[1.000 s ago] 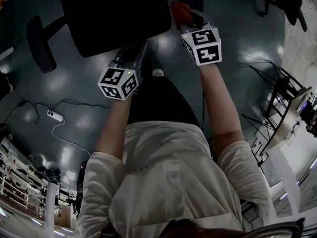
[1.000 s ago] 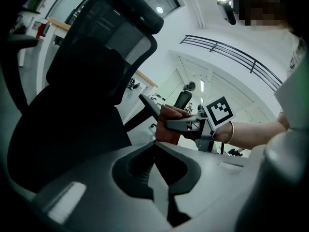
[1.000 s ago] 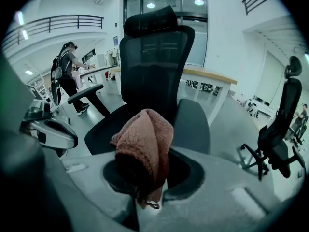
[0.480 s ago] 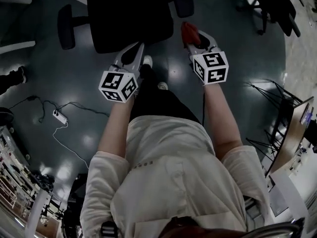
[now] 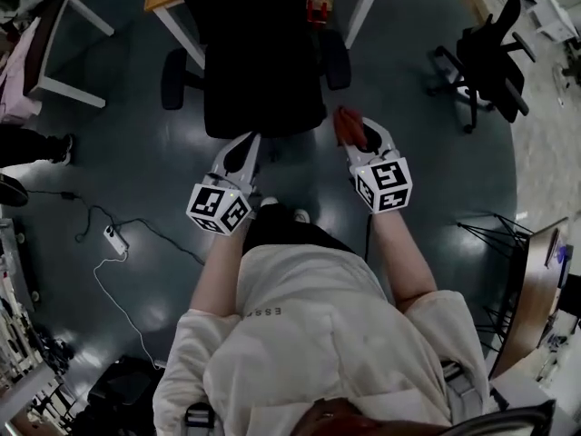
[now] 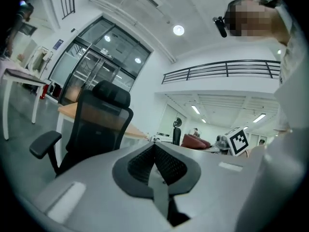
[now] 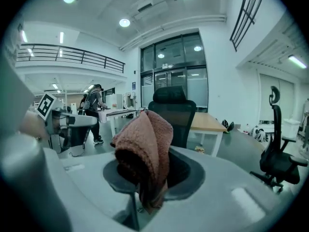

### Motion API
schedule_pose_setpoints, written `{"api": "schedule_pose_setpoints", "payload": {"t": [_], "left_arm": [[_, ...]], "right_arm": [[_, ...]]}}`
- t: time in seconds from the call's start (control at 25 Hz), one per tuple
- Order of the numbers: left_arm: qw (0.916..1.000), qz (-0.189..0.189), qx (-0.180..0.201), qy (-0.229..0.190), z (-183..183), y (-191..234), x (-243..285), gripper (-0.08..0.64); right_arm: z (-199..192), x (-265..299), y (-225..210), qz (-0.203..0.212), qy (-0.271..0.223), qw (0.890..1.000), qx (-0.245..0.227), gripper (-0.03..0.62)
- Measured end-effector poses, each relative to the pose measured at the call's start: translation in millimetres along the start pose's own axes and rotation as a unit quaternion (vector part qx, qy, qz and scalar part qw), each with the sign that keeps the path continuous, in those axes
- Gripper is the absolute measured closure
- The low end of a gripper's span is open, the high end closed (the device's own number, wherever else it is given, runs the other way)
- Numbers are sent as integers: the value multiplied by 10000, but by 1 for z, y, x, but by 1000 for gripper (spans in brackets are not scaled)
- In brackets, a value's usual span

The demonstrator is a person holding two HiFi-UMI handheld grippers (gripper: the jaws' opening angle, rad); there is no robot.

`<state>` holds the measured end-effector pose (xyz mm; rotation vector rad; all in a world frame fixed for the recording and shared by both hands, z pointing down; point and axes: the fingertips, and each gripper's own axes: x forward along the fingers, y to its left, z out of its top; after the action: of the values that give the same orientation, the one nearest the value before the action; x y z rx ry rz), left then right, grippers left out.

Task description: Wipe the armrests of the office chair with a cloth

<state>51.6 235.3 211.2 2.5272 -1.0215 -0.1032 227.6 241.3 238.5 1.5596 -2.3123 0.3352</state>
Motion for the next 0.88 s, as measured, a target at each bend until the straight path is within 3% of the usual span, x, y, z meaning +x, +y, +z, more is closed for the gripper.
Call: {"api": "schedule_pose_setpoints", "payload": {"t": [0.32,0.88], "left_arm": [[9990,250,285,-215,26,-4,-74,545],[9982,196,536,-155,9,-46,-219,545]], "right_arm": [[19,-32,77,81,-225,9983,-537,520],[-3,-126,199,-229,-404,9988,-168,520]]}}
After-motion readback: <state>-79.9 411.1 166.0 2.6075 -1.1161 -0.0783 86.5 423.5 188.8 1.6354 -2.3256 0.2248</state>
